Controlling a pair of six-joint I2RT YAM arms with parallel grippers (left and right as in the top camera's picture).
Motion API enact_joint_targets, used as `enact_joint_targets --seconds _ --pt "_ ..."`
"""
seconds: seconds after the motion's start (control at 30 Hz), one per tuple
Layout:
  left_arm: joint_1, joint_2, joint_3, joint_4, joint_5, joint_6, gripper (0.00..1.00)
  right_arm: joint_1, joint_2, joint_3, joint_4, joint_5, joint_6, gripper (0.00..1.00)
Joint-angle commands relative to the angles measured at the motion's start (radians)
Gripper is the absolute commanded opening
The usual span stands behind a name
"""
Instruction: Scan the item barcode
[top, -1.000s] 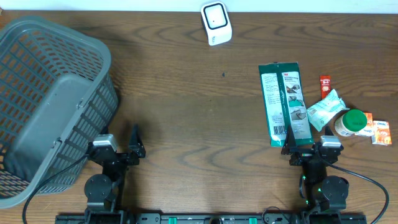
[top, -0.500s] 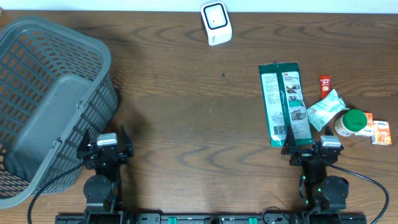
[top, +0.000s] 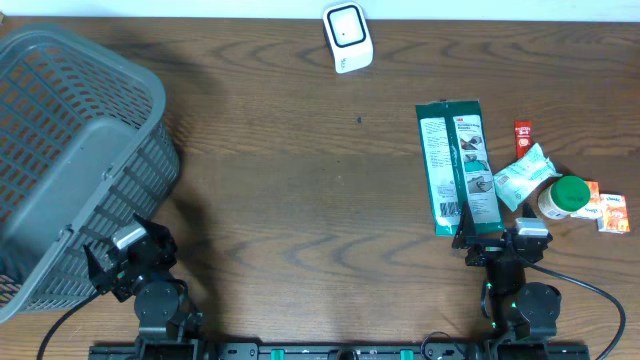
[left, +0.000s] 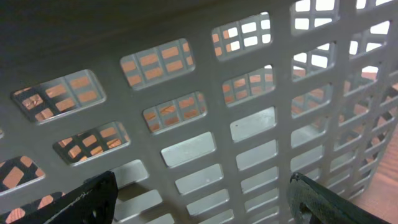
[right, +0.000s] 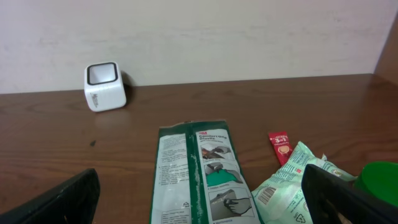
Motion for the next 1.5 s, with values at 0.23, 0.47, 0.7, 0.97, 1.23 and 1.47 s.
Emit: enact_joint_targets --seconds 0.23,0.47,0.7,0.97,1.23,1.47 --pt "0.005 -0.008 -0.017 0.215 0.550 -0.102 0.88 -0.006 -0.006 -0.001 -0.003 0.009 0.016 0.99" --pt "0.005 -0.008 -0.017 0.283 0.579 -0.378 0.88 -0.006 -0.006 -0.001 -0.003 0.009 0.016 0.99" --pt "0.005 -0.008 -0.017 0.166 0.637 -0.377 0.88 -0.006 -0.006 -0.001 -0.003 0.010 0.016 0.99" --pt "0.005 -0.008 -0.017 0.056 0.687 -0.362 0.88 -0.006 -0.006 -0.001 -0.003 0.010 0.016 0.99" --pt "0.005 -0.008 -0.017 -0.001 0.694 -0.362 0.88 -0.006 -0.006 -0.001 -0.003 0.010 0.016 0.99" --pt "0.005 0.001 -0.016 -0.075 0.694 -0.362 0.88 -0.006 -0.006 -0.001 -0.003 0.010 0.016 0.99"
